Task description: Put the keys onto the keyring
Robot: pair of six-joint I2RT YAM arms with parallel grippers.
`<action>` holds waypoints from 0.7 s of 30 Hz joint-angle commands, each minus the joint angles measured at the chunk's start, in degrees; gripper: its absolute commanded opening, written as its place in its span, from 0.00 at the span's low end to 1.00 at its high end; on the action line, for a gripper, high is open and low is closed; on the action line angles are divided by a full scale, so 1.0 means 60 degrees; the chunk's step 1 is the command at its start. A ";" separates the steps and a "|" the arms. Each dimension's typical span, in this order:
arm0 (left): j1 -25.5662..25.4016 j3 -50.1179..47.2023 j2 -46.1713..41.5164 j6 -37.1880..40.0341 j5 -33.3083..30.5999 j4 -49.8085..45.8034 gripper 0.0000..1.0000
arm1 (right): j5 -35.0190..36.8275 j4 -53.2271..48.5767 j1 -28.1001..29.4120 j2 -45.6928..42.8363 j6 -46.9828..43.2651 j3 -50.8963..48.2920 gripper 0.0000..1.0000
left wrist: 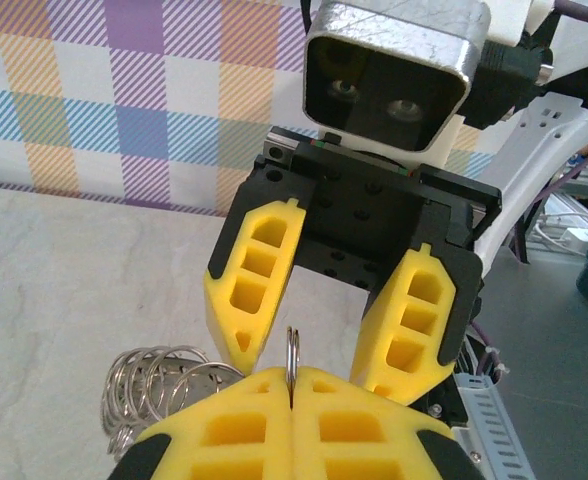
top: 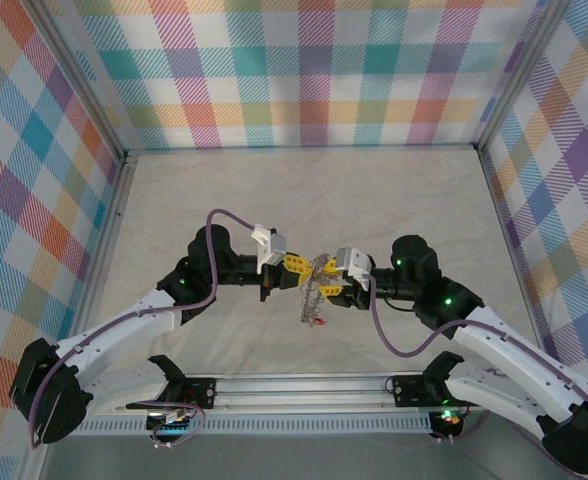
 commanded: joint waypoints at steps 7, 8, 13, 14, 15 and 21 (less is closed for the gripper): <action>0.0050 0.0413 -0.0014 0.0169 0.0709 0.0513 0.00 | -0.0621 0.0342 -0.0079 0.0119 0.0568 -0.0212 0.42; 0.0050 0.0429 -0.0024 0.0169 0.0723 0.0496 0.00 | -0.0715 0.0375 -0.0075 0.0206 0.0600 -0.0219 0.44; 0.0052 0.0520 -0.0030 0.0289 0.0821 0.0232 0.00 | -0.1273 0.0601 -0.0068 0.0596 0.0748 -0.0212 0.44; 0.0051 0.0538 -0.0027 0.0290 0.0840 0.0216 0.00 | -0.1361 0.0694 -0.0068 0.0645 0.0808 -0.0212 0.44; 0.0053 0.0539 -0.0028 0.0291 0.0837 0.0216 0.00 | -0.1437 0.0771 -0.0072 0.0690 0.0864 -0.0212 0.44; 0.0050 0.0543 -0.0033 0.0306 0.0852 0.0245 0.00 | -0.1805 0.0969 -0.0068 0.0871 0.0968 -0.0269 0.42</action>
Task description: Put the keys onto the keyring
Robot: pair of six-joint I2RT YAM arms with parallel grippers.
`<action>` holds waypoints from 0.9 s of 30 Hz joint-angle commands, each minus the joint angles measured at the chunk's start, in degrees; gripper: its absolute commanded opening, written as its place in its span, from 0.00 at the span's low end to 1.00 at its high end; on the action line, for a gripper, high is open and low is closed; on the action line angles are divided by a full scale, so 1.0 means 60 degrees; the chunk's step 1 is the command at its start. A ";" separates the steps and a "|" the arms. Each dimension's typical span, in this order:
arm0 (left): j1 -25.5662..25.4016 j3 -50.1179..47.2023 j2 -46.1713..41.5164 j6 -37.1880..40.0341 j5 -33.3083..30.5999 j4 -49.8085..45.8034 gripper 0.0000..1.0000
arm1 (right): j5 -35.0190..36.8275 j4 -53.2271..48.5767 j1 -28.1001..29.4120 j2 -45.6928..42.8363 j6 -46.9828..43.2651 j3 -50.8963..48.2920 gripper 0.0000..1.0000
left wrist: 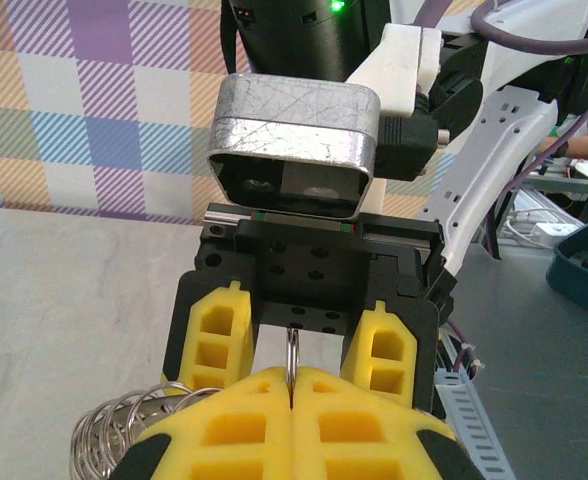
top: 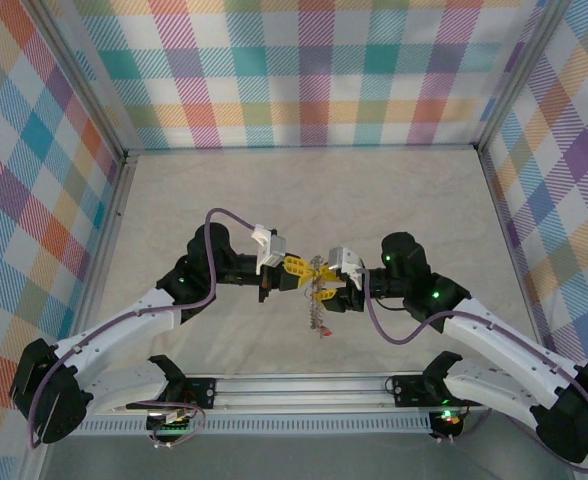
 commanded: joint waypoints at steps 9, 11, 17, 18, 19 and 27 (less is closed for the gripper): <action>0.0052 0.0361 -0.0107 0.0403 0.0278 0.0052 0.00 | -0.0343 0.0211 -0.0064 -0.0344 -0.0046 -0.0147 0.16; 0.0051 0.0358 -0.0101 0.0454 0.0249 -0.0028 0.00 | -0.0268 0.0113 -0.0068 -0.0423 -0.0138 -0.0125 0.10; 0.0061 0.0364 -0.0143 0.0623 0.0227 -0.0315 0.00 | -0.0029 -0.0330 -0.0064 -0.0635 -0.0440 0.0084 0.00; 0.0070 0.0363 -0.0131 0.0626 0.0218 -0.0330 0.00 | 0.0022 -0.0410 -0.0065 -0.0665 -0.0474 0.0131 0.00; 0.0053 0.0361 -0.0145 0.0659 0.0227 -0.0378 0.00 | 0.0083 -0.0532 -0.0072 -0.0687 -0.0546 0.0196 0.00; 0.0062 0.0434 -0.0152 0.0963 0.0207 -0.0868 0.00 | 0.0465 -0.1642 -0.0079 -0.0680 -0.1120 0.0852 0.00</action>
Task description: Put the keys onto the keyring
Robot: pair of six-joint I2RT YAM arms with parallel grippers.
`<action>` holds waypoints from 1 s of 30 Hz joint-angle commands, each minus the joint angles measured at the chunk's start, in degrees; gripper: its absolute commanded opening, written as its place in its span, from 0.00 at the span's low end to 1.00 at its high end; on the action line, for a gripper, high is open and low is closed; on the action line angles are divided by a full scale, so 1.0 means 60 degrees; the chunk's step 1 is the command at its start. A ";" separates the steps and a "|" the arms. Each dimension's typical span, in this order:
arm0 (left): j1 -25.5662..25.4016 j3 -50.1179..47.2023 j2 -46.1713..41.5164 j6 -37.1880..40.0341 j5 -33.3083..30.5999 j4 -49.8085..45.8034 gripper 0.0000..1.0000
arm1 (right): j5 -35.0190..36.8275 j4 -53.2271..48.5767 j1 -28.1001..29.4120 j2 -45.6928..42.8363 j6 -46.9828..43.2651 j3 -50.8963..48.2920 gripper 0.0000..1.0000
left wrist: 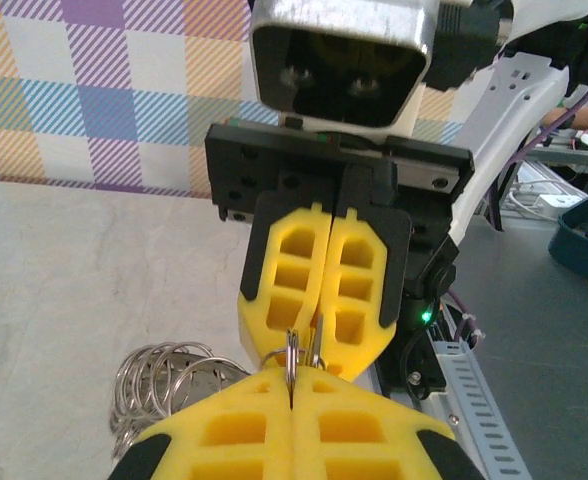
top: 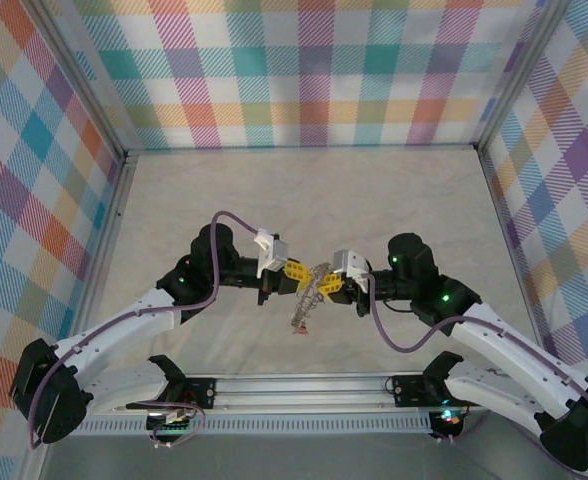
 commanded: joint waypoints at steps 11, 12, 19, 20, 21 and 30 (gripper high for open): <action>0.0050 0.0910 0.0016 0.1992 -0.0154 -0.2469 0.00 | 0.0482 -0.2935 -0.0015 0.1040 -0.1769 0.2384 0.00; 0.0050 0.0947 0.0043 0.2077 -0.0185 -0.2569 0.00 | 0.0600 -0.3422 -0.0004 0.1236 -0.2091 0.2683 0.00; 0.0057 0.1061 0.0399 0.2107 -0.0727 -0.2622 0.00 | 0.1351 -0.5095 0.0164 0.2020 -0.3484 0.4293 0.00; 0.0050 0.1086 0.0486 0.2107 -0.0782 -0.2609 0.00 | 0.1481 -0.5334 0.0227 0.2133 -0.3711 0.4535 0.00; 0.0050 0.1110 0.0548 0.2081 -0.0839 -0.2589 0.00 | 0.1597 -0.5605 0.0274 0.2253 -0.3956 0.4756 0.00; 0.0107 0.0474 0.0391 0.1121 -0.2259 -0.1235 0.27 | 0.3794 -0.7664 0.0455 0.2893 -0.7251 0.5543 0.00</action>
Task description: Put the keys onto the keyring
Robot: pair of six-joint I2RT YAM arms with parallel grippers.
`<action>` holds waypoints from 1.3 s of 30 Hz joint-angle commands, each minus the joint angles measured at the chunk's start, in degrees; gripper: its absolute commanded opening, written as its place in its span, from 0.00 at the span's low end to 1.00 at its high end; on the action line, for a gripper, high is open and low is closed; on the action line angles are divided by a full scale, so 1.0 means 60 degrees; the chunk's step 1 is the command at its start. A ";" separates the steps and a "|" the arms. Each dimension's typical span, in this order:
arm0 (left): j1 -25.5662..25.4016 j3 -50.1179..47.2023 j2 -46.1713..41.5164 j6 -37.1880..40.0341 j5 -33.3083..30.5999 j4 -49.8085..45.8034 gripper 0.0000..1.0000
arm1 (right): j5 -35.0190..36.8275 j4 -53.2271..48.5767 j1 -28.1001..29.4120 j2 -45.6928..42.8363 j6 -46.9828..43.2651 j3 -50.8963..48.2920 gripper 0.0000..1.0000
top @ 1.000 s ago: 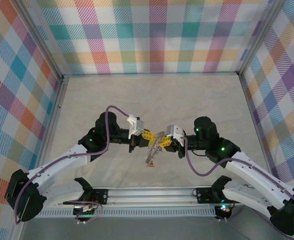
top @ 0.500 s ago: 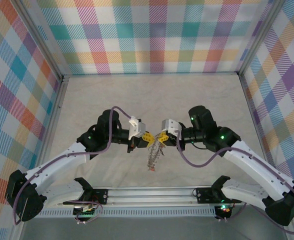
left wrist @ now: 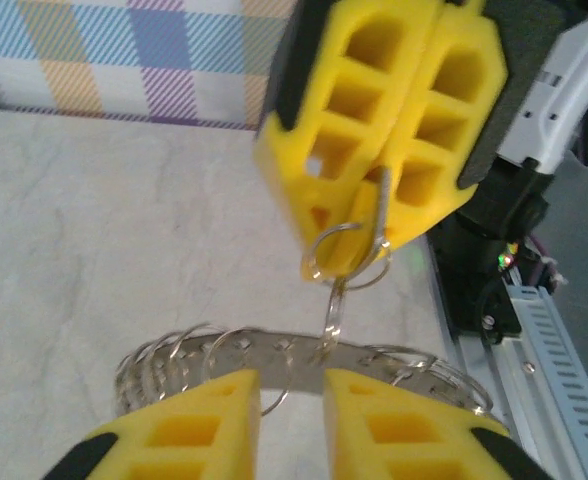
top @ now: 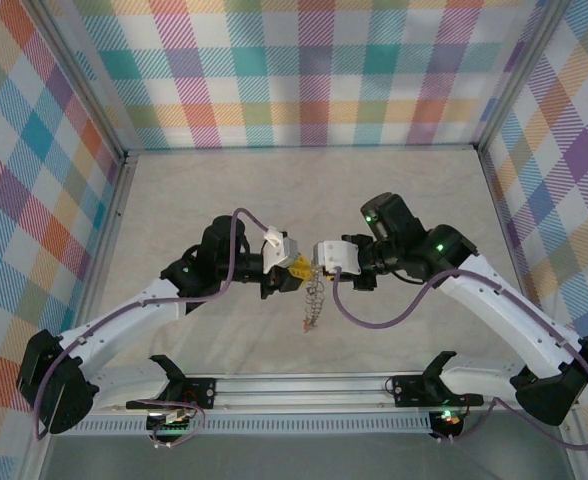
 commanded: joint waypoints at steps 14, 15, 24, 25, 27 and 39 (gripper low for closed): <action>0.0920 -0.1682 -0.0628 -0.2934 -0.3207 0.3163 0.54 | 0.7118 0.0475 0.0271 -0.1240 -0.6919 -0.1610 0.00; 0.0986 -0.1661 -0.0589 -0.3040 -0.3295 0.3163 0.59 | 0.7227 0.0716 0.0257 -0.1408 -0.7330 -0.1742 0.00; 0.1909 -0.1893 -0.1085 -0.4844 -0.5015 0.3157 0.90 | 0.7344 0.0674 0.0117 -0.0904 -0.6993 -0.1157 0.00; 0.2028 -0.1883 -0.1218 -0.5015 -0.5249 0.2973 0.95 | 0.7382 0.0789 0.0117 -0.0796 -0.6928 -0.1107 0.00; 0.2227 -0.1666 -0.1490 -0.5175 -0.5720 0.2161 1.00 | 0.7574 0.1019 0.0274 -0.0475 -0.6655 -0.0911 0.00; 0.3909 -0.1062 -0.2249 -0.5703 -0.6111 -0.0763 1.00 | 0.7503 0.0330 0.2324 0.2448 -0.2946 0.1699 0.00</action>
